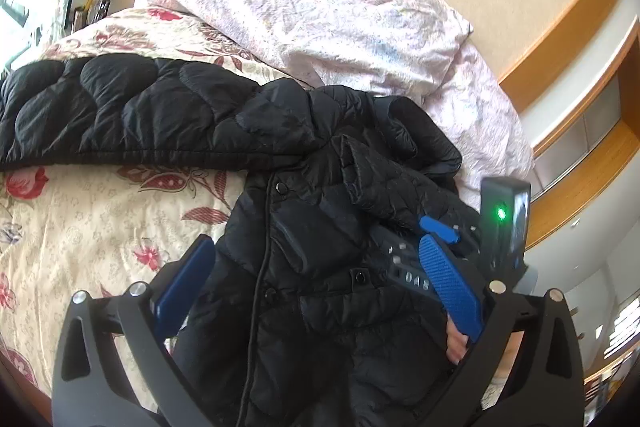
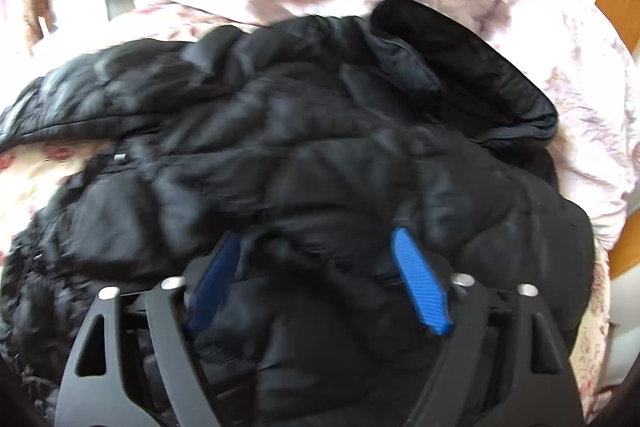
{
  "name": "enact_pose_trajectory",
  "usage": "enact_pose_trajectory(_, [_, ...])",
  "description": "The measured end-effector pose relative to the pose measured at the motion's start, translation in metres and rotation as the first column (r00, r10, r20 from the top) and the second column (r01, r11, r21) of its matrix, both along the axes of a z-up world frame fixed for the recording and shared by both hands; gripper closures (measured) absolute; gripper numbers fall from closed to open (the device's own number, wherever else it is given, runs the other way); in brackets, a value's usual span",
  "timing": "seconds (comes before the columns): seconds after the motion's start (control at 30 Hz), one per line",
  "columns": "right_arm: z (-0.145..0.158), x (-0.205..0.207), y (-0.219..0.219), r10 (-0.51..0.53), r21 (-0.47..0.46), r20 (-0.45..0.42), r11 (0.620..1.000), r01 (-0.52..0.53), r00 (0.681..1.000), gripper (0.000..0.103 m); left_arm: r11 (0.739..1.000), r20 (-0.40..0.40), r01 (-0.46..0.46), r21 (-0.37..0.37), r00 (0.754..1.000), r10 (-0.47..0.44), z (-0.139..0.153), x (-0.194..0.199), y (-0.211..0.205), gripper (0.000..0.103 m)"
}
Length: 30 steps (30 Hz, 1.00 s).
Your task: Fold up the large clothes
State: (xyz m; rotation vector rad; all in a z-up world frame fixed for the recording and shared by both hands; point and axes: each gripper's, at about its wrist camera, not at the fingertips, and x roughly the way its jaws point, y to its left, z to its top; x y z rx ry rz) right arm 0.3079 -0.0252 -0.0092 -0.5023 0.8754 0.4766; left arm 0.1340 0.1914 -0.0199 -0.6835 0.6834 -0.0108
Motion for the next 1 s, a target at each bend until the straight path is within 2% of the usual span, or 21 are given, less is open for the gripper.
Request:
enact_pose_trajectory(0.07, [0.009, -0.007, -0.005, 0.025, 0.065, -0.028, 0.998, -0.023, 0.999, 0.032, 1.0, 0.005, -0.007, -0.004, 1.0, 0.007, 0.0, -0.005, 0.005, 0.002])
enact_pose_trajectory(0.13, [0.023, -0.003, -0.02, -0.011, 0.155, -0.042, 0.988, 0.018, 0.999, 0.038, 1.0, 0.005, -0.027, 0.016, 1.0, 0.027, 0.001, -0.01, 0.009, 0.002])
enact_pose_trajectory(0.2, [0.037, 0.008, -0.042, -0.094, 0.219, -0.025, 0.971, 0.097, 0.995, 0.044, 0.998, 0.006, -0.057, 0.04, 0.998, 0.057, 0.002, -0.017, 0.017, 0.002])
enact_pose_trajectory(0.27, [0.041, 0.028, -0.065, -0.206, 0.236, -0.017, 0.95, 0.204, 0.978, 0.053, 0.994, -0.005, -0.094, 0.063, 0.996, 0.094, 0.001, -0.021, 0.025, 0.002])
enact_pose_trajectory(0.37, [0.031, 0.059, -0.088, -0.297, 0.235, -0.084, 0.922, 0.309, 0.951, 0.06, 0.983, -0.023, -0.161, 0.093, 0.986, 0.164, -0.002, -0.027, 0.04, 0.002])
enact_pose_trajectory(0.47, [0.006, 0.078, -0.082, -0.309, 0.169, -0.158, 0.927, 0.334, 0.938, 0.059, 0.973, -0.033, -0.206, 0.104, 0.977, 0.211, -0.006, -0.032, 0.053, 0.002])
enact_pose_trajectory(0.6, [-0.02, 0.088, -0.06, -0.323, 0.051, -0.138, 0.942, 0.333, 0.936, 0.058, 0.955, -0.058, -0.275, 0.108, 0.958, 0.282, -0.014, -0.039, 0.072, 0.002])
enact_pose_trajectory(0.73, [-0.024, 0.092, -0.046, -0.328, -0.01, -0.122, 0.944, 0.329, 0.937, 0.058, 0.94, -0.071, -0.329, 0.087, 0.94, 0.335, -0.021, -0.046, 0.091, 0.002])
enact_pose_trajectory(0.87, [-0.026, 0.094, -0.046, -0.318, 0.006, -0.14, 0.947, 0.321, 0.938, 0.058, 0.918, -0.081, -0.397, 0.008, 0.914, 0.396, -0.029, -0.049, 0.115, 0.002])
enact_pose_trajectory(1.0, [-0.024, 0.096, -0.049, -0.308, 0.026, -0.158, 0.949, 0.315, 0.938, 0.058, 0.895, -0.095, -0.434, -0.103, 0.9, 0.426, -0.039, -0.044, 0.135, 0.002])
